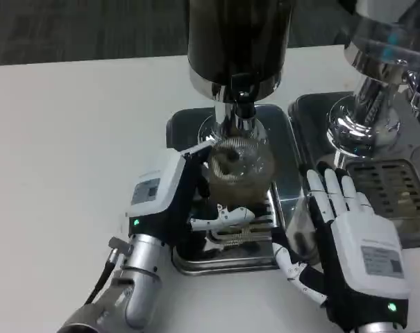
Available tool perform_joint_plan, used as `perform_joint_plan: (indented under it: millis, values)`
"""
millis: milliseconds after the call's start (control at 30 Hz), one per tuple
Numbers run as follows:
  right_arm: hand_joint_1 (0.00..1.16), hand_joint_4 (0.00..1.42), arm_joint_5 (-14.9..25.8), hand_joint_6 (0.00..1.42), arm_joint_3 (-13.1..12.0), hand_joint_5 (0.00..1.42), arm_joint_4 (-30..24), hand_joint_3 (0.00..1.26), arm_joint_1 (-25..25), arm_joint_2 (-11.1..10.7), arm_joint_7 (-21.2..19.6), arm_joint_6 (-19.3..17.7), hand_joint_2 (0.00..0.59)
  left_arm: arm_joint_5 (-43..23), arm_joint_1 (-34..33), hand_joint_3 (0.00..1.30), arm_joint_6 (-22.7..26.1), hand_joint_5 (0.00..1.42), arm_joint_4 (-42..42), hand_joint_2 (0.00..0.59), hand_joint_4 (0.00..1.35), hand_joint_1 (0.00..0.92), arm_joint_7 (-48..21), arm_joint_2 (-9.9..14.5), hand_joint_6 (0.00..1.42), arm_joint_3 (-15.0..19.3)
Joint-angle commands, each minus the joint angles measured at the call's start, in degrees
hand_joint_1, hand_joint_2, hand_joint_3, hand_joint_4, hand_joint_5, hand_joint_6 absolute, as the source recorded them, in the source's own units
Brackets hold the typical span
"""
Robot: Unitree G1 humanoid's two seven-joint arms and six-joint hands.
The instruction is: Grasp the cup under the faucet to collect the drink, then remove the cup.
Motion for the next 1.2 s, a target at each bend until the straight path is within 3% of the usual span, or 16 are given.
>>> perform_joint_plan:
  millis: [33,267,400,533,767,1067,1200]
  values:
    - [0.35,0.00,-0.19,0.08,0.03,0.00,-0.10,0.05,0.37,0.41,-1.18,0.25,0.431,0.41,-0.88,0.54,1.30,0.94,1.33,0.031,0.71,0.605,-2.05,-0.51,1.14,-1.10]
    - [0.35,0.00,-0.08,0.08,0.27,0.00,0.59,0.05,-0.09,0.99,-1.11,0.40,0.431,0.85,-0.86,0.47,1.79,0.89,1.75,0.031,0.63,0.581,-3.30,0.39,1.11,-2.08]
    - [0.35,0.00,0.50,0.08,-0.01,0.00,1.30,0.05,-0.30,0.97,-1.25,-0.07,0.431,1.10,-0.64,0.30,1.30,0.81,1.15,0.046,0.44,0.360,-2.72,1.51,1.00,-2.62]
    - [0.35,0.00,0.86,0.08,-0.09,0.00,1.96,0.05,-0.93,0.83,-0.94,-0.21,0.431,-0.32,-0.88,0.21,0.46,0.69,1.34,0.059,0.28,0.225,-5.29,2.25,0.85,-2.34]
    - [0.35,0.00,1.91,0.08,-0.81,0.00,2.45,0.05,-1.31,0.86,-1.08,-0.23,0.431,-3.02,0.87,0.16,-3.53,0.58,-0.52,0.002,0.19,0.015,-5.55,4.35,0.68,-0.09]
    - [0.35,0.00,4.82,0.08,-2.62,0.00,2.82,0.03,-2.24,-0.28,-0.15,-1.30,0.418,-7.76,6.82,0.08,-10.86,0.35,-9.15,0.000,0.06,0.000,-6.49,10.50,0.33,6.47]
    - [0.27,0.00,6.61,0.08,-2.95,0.00,3.43,0.00,-3.16,-0.51,-0.10,-2.25,0.380,-8.46,9.17,0.00,-12.57,0.21,-15.88,0.000,0.00,0.000,-11.04,14.60,0.19,8.21]
